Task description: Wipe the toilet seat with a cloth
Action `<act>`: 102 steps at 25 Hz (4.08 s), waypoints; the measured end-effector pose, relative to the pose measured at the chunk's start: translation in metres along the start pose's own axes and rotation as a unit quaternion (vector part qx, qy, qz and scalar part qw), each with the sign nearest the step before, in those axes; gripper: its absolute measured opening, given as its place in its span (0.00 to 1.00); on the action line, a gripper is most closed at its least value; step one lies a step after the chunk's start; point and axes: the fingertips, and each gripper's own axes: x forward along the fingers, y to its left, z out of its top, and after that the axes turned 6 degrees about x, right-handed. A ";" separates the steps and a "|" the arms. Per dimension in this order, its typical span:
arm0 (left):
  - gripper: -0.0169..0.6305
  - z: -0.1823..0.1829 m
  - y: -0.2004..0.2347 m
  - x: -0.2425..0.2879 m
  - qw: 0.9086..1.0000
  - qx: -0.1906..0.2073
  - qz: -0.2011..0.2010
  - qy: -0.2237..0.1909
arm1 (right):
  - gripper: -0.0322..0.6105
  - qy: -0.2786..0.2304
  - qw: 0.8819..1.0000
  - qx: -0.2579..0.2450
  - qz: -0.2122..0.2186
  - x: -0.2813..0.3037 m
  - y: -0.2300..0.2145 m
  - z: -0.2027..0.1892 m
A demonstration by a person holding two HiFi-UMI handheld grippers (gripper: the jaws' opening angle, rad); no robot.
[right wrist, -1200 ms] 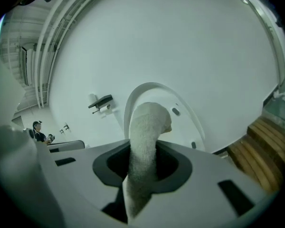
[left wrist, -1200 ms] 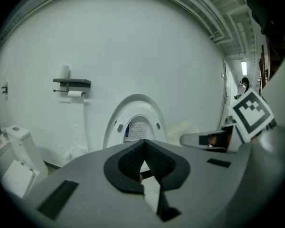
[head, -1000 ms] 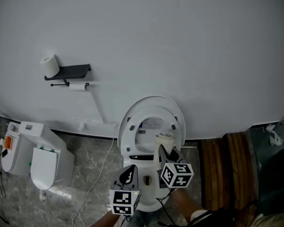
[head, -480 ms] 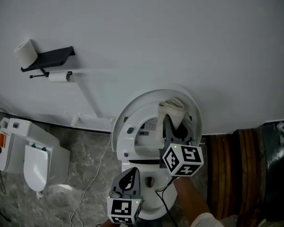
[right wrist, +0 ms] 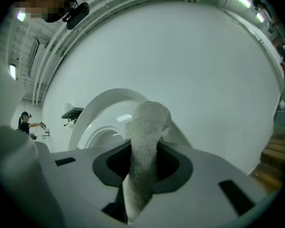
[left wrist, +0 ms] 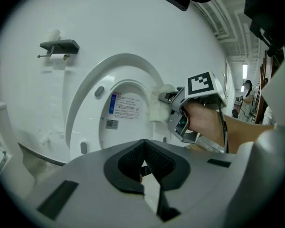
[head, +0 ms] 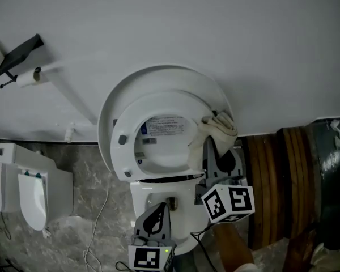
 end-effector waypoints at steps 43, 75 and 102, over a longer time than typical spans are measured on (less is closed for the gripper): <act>0.04 -0.098 0.166 -0.109 0.989 -0.054 0.133 -0.021 | 0.19 0.148 0.976 -0.141 0.076 -0.019 0.174 -0.285; 0.04 0.157 0.062 -0.031 0.995 -0.010 0.017 -0.096 | 0.19 0.065 0.996 -0.005 -0.062 0.060 0.061 0.057; 0.44 0.206 0.077 0.106 0.993 0.115 -0.023 0.021 | 0.19 0.012 0.981 0.181 -0.073 -0.148 -0.001 0.083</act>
